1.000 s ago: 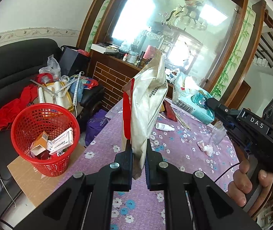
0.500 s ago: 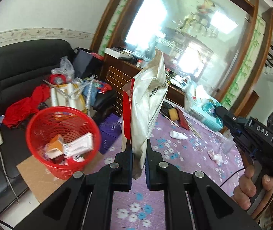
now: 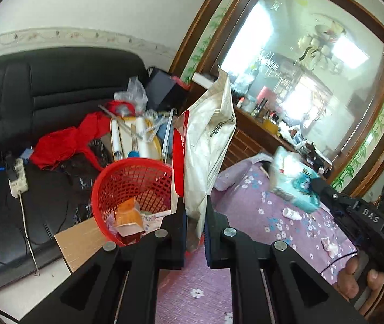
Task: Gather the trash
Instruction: 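Lower both tools over the red basket and open them to drop the items, then move both tools back over the table toward the spray bottle and tissue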
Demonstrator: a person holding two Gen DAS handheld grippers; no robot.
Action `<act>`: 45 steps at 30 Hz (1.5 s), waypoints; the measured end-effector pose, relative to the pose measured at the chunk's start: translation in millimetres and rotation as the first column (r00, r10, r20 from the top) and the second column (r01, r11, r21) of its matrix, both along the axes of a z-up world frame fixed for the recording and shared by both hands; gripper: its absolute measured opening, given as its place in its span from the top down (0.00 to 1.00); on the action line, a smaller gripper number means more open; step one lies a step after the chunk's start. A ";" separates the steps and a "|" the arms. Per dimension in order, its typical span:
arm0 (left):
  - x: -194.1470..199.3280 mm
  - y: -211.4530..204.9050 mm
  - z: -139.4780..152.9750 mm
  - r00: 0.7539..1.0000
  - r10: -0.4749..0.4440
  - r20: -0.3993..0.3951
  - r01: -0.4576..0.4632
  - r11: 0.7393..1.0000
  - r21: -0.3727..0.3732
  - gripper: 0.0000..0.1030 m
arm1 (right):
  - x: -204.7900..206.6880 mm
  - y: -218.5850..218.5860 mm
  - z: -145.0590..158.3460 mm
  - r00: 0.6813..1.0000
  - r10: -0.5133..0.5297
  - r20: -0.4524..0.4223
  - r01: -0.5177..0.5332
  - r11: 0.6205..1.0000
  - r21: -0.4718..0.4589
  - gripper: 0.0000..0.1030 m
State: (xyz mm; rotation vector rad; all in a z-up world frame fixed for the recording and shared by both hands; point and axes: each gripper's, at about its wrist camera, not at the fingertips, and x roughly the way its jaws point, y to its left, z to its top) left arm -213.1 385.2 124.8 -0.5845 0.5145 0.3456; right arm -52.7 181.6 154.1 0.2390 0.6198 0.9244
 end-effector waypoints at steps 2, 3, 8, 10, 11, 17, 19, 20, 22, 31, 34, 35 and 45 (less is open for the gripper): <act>7.6 7.5 -11.1 1.000 -0.003 -0.024 0.003 1.000 -0.017 0.89 | 3.4 18.2 -10.2 1.000 0.016 -0.014 -0.017 1.000 -0.024 0.92; 11.5 11.0 -16.4 0.999 -0.005 -0.042 0.004 1.000 -0.021 0.89 | 5.3 27.6 -15.9 0.999 0.024 -0.023 -0.025 0.999 -0.038 0.92; 30.0 30.0 -48.7 0.994 -0.015 -0.107 0.007 0.997 -0.072 0.89 | 13.3 67.3 -48.5 0.997 0.050 -0.065 -0.057 0.993 -0.107 0.92; 34.4 35.6 -58.1 0.992 -0.011 -0.129 0.000 0.996 -0.084 0.89 | 16.9 81.6 -63.1 0.995 0.054 -0.082 -0.065 0.988 -0.138 0.92; 36.9 38.8 -62.8 0.991 -0.014 -0.137 0.001 0.996 -0.092 0.89 | 18.7 88.5 -70.8 0.995 0.053 -0.090 -0.066 0.986 -0.155 0.92; 46.5 51.1 -84.2 0.981 0.001 -0.192 -0.025 0.992 -0.123 0.89 | 24.9 115.3 -99.8 0.989 0.062 -0.137 -0.090 0.975 -0.205 0.89; 47.1 54.1 -88.8 0.978 0.018 -0.210 -0.043 0.993 -0.114 0.88 | 27.2 120.4 -108.1 0.984 0.063 -0.167 -0.099 0.972 -0.213 0.89; 47.6 54.9 -90.9 0.974 0.022 -0.225 -0.048 0.992 -0.112 0.88 | 28.3 122.1 -111.6 0.980 0.070 -0.184 -0.109 0.971 -0.214 0.89; 46.8 56.6 -93.7 0.972 0.017 -0.234 -0.048 0.991 -0.129 0.84 | 30.0 123.7 -116.1 0.974 0.088 -0.208 -0.132 0.969 -0.207 0.89; 35.7 36.1 -70.1 0.987 0.011 -0.163 -0.025 0.996 -0.090 0.43 | 32.4 86.4 -98.1 0.967 0.117 -0.228 -0.144 0.984 -0.105 0.83; 39.1 14.1 -56.9 0.992 -0.034 -0.124 0.023 0.996 -0.090 0.40 | 31.8 64.4 -87.7 0.968 0.117 -0.222 -0.136 0.988 -0.073 0.62; 40.9 6.0 -52.6 0.992 -0.050 -0.114 0.040 0.995 -0.088 0.38 | 30.7 53.7 -82.7 0.970 0.110 -0.215 -0.125 0.990 -0.061 0.36; 71.5 -96.3 -8.9 0.968 -0.244 -0.063 0.246 0.969 0.019 0.35 | 17.0 -51.3 -33.9 0.993 -0.001 -0.115 0.001 1.000 0.005 0.20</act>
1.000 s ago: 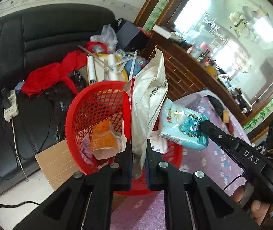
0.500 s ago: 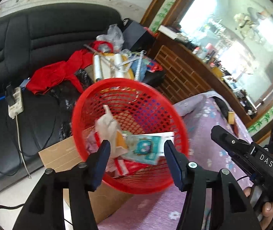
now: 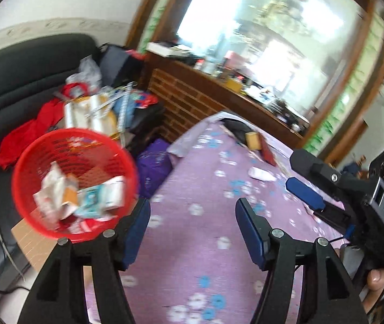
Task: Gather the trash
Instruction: 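Move both tools back over the table toward the spray bottle and tissue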
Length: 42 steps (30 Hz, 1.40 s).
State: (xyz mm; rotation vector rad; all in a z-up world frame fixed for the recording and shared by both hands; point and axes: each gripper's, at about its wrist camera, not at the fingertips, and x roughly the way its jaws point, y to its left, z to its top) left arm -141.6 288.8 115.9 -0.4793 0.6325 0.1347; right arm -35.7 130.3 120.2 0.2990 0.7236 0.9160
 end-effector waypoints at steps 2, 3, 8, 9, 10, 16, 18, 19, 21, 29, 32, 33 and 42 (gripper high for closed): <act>8.3 -21.7 6.3 0.999 -0.044 0.006 0.044 0.999 0.021 0.35 | -0.5 -26.4 9.0 1.000 -0.031 0.007 0.031 0.999 0.009 0.20; 12.5 -30.9 9.0 0.998 -0.063 0.008 0.062 0.998 0.028 0.35 | 0.3 -39.9 13.0 0.999 -0.044 0.009 0.044 0.999 0.020 0.20; 30.7 -74.4 23.1 0.988 -0.153 0.025 0.151 0.986 0.070 0.35 | 7.9 -104.4 28.1 0.989 -0.145 0.018 0.144 0.989 0.039 0.20; 34.4 -82.2 25.4 0.985 -0.168 0.027 0.166 0.983 0.081 0.35 | 9.2 -117.1 30.5 0.986 -0.166 0.018 0.165 0.985 0.041 0.20; 37.5 -89.6 27.4 0.983 -0.182 0.028 0.179 0.980 0.090 0.35 | 10.7 -130.6 32.9 0.983 -0.185 0.019 0.184 0.982 0.047 0.20; 60.0 -128.7 37.3 0.962 -0.270 0.048 0.261 0.955 0.142 0.35 | 25.9 -186.8 39.0 0.964 -0.266 0.005 0.266 0.962 0.056 0.20; 69.5 -137.5 38.0 0.952 -0.301 0.059 0.289 0.945 0.150 0.35 | 32.5 -198.6 37.7 0.958 -0.288 -0.003 0.287 0.956 0.057 0.20; 74.0 -141.7 38.1 0.949 -0.310 0.058 0.298 0.942 0.153 0.35 | 35.1 -204.9 36.5 0.954 -0.301 -0.005 0.300 0.952 0.056 0.20; 86.0 -147.0 36.5 0.946 -0.322 0.048 0.311 0.937 0.157 0.35 | 41.8 -216.8 33.6 0.947 -0.323 -0.010 0.323 0.945 0.052 0.20; 123.8 -168.5 25.9 0.931 -0.365 0.009 0.356 0.914 0.196 0.35 | 72.1 -253.3 19.0 0.919 -0.389 -0.062 0.392 0.919 0.040 0.20; 138.5 -173.7 20.9 0.925 -0.379 -0.007 0.372 0.904 0.208 0.35 | 86.7 -263.5 14.3 0.907 -0.413 -0.083 0.417 0.908 0.039 0.20; 145.5 -175.1 19.3 0.923 -0.384 -0.015 0.379 0.902 0.205 0.35 | 94.4 -268.0 12.3 0.902 -0.421 -0.096 0.426 0.904 0.041 0.20; 212.6 -180.7 4.5 0.911 -0.406 -0.079 0.412 0.875 0.256 0.34 | 151.6 -292.9 -9.0 0.859 -0.491 -0.143 0.497 0.868 0.001 0.20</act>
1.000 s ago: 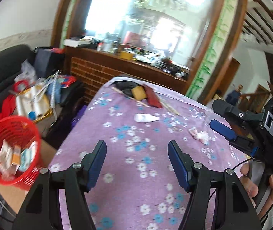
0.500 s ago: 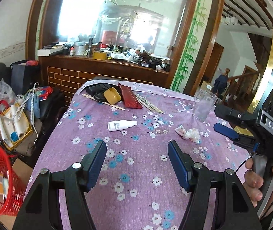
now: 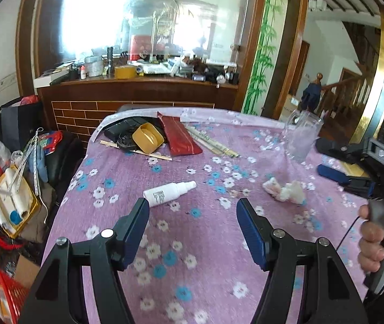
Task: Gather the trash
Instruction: 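Move both tools back over the table toward the spray bottle and tissue, then grasp the white spray bottle with left tool while right tool grasps crumpled tissue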
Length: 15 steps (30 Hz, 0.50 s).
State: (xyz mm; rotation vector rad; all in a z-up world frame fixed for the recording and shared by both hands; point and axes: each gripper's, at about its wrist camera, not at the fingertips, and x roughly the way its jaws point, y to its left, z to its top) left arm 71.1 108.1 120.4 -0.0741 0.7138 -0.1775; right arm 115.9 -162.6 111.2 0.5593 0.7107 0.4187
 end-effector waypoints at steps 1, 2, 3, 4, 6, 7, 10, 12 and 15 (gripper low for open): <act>7.5 0.5 -4.2 1.000 -0.003 -0.009 0.003 1.000 0.004 0.34 | 5.4 -5.5 -3.5 1.000 -0.014 -0.004 0.014 1.000 -0.001 0.20; 16.6 1.5 -9.5 1.000 -0.006 -0.020 0.006 1.000 0.007 0.34 | 9.8 -11.3 -6.8 1.000 -0.024 -0.007 0.024 1.000 0.000 0.20; 25.0 3.3 -14.3 0.999 -0.007 -0.034 0.007 1.000 0.004 0.34 | 15.9 -19.9 -11.9 0.999 -0.036 -0.017 0.036 0.999 0.000 0.20; 37.5 6.4 -20.8 0.999 -0.005 -0.053 0.005 1.000 -0.007 0.34 | 19.4 -26.4 -16.2 0.999 -0.048 -0.024 0.048 0.999 -0.004 0.20; 56.0 11.2 -29.7 0.997 -0.012 -0.079 0.009 0.999 -0.042 0.34 | 27.6 -40.8 -28.5 0.996 -0.076 -0.042 0.075 0.997 -0.015 0.20; 63.9 13.2 -33.1 0.996 -0.014 -0.088 0.008 0.998 -0.058 0.34 | 32.8 -49.3 -38.5 0.994 -0.091 -0.063 0.090 0.996 -0.012 0.20; 90.2 16.3 -45.8 0.994 -0.008 -0.107 0.001 0.998 -0.068 0.34 | 47.0 -66.0 -66.3 0.980 -0.138 -0.143 0.136 0.990 -0.021 0.20; 108.4 16.8 -58.2 0.991 0.005 -0.137 -0.012 0.998 -0.055 0.34 | 54.5 -70.4 -79.3 0.975 -0.146 -0.170 0.143 0.989 -0.029 0.20; 127.0 16.4 -73.2 0.985 -0.004 -0.175 -0.008 0.998 -0.069 0.34 | 60.8 -75.7 -93.0 0.964 -0.182 -0.192 0.170 0.983 -0.075 0.20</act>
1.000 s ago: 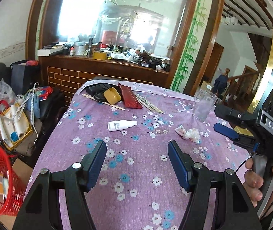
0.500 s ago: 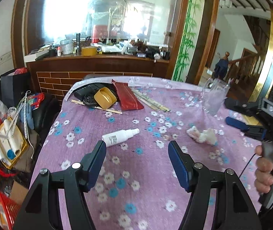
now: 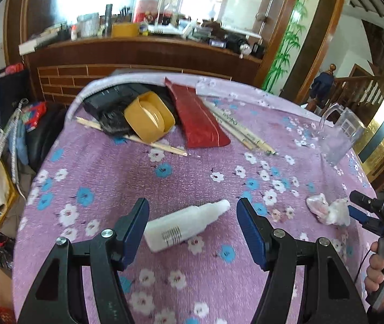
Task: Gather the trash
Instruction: 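Grasp the white spray bottle with left tool while right tool grasps crumpled tissue, then carry the spray bottle and tissue over to the red basket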
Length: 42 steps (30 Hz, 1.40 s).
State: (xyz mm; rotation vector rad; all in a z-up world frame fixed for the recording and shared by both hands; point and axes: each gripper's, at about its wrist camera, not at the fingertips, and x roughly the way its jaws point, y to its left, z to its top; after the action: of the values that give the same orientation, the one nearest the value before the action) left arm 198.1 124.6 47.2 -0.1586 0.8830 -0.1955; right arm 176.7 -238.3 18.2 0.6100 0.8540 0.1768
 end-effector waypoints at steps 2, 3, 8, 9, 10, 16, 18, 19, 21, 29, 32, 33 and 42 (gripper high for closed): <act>8.0 -2.2 -6.4 1.000 -0.015 -0.016 0.015 1.000 0.004 0.34 | 3.1 -4.3 -7.1 1.000 -0.018 -0.009 0.018 1.000 -0.016 0.20; 10.7 -4.3 -10.6 0.999 -0.023 -0.027 0.023 1.000 0.008 0.34 | 4.9 -5.8 -10.9 1.000 -0.020 -0.020 0.020 1.000 -0.002 0.21; 6.5 -13.2 -22.9 0.994 -0.081 -0.079 0.079 0.997 -0.021 0.34 | 8.9 4.0 -16.7 0.999 0.010 -0.035 -0.009 1.000 0.007 0.39; 3.8 -15.6 -24.0 0.992 -0.091 -0.086 0.089 0.996 -0.023 0.34 | 9.3 6.1 -17.4 0.999 0.016 -0.036 -0.016 1.000 0.005 0.53; -0.4 -19.2 -25.1 0.990 -0.101 -0.095 0.099 0.995 -0.021 0.34 | 8.5 7.4 -18.0 0.999 0.013 -0.037 -0.012 1.000 0.007 0.55; -14.4 -38.4 -27.4 0.991 -0.093 -0.093 0.101 0.992 0.075 0.34 | 3.5 11.8 -17.6 1.000 0.018 -0.022 -0.017 1.000 0.019 0.54; -11.1 -40.5 -33.0 0.991 -0.051 -0.127 0.067 0.990 0.125 0.38 | 2.7 11.2 -19.1 1.000 0.009 -0.024 -0.009 1.000 0.028 0.45; -10.4 -40.5 -36.0 0.989 -0.030 -0.144 0.050 0.989 0.139 0.44 | 2.4 10.4 -20.9 1.000 0.008 -0.028 -0.007 0.999 0.038 0.42; -11.6 -39.0 -39.4 0.986 -0.030 -0.165 0.053 0.989 0.137 0.66 | 1.9 9.8 -24.3 0.999 0.005 -0.038 -0.004 0.999 0.044 0.42; -48.8 -33.8 -35.9 0.989 0.037 -0.142 -0.015 0.989 0.149 0.69 | 0.1 23.6 -19.4 0.999 0.013 -0.043 -0.014 0.999 -0.029 0.64; -76.0 -33.4 -24.9 0.992 0.039 -0.119 -0.023 0.991 0.132 0.69 | -8.0 26.4 -7.4 0.999 0.031 -0.010 -0.031 0.999 -0.022 0.71; -85.0 -32.1 -19.7 0.993 0.042 -0.111 -0.029 0.993 0.119 0.69 | -11.7 29.0 -1.4 0.999 0.042 0.008 -0.042 0.999 -0.024 0.73; -184.4 -10.4 58.7 0.994 0.105 0.021 -0.104 0.994 -0.038 0.69 | -53.4 58.0 57.3 0.977 0.113 0.181 -0.112 0.994 -0.017 0.75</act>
State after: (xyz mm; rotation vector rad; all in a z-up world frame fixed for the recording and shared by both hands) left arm 13.7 114.1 105.9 -0.2359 0.8460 -0.1161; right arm 123.4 -180.3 75.5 0.5308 0.7119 0.3280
